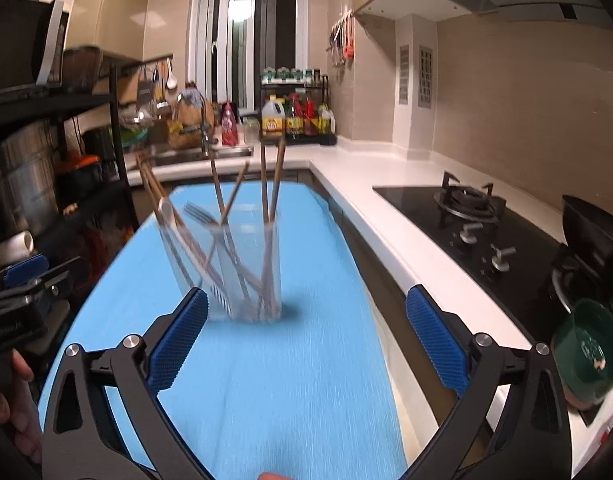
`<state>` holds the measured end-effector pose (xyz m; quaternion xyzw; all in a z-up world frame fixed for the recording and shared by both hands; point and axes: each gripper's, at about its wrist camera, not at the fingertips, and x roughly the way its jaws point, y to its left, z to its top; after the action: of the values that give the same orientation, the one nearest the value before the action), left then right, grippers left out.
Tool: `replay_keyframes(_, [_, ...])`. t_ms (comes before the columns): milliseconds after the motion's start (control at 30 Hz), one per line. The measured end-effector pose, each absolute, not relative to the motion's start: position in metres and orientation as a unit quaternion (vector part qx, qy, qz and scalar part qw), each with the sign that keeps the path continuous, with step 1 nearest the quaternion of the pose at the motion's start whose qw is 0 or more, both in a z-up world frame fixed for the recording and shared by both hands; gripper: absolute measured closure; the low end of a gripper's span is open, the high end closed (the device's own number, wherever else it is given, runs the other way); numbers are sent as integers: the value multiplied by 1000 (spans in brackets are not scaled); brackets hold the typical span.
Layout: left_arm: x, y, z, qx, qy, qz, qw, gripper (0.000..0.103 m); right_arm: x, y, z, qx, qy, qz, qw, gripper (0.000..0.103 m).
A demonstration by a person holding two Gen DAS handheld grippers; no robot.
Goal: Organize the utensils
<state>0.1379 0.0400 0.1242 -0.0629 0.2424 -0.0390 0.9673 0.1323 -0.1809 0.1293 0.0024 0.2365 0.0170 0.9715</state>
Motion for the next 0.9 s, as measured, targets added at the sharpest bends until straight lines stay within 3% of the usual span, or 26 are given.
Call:
replay_keyframes(433, [106,35,98,-73,258,-15,963,8,98,-188,126,9,258,2,966,5])
replay_keyframes(900, [87,27,112,-65,248,-17,967,8,85,-195,136,16,251,-3,968,5])
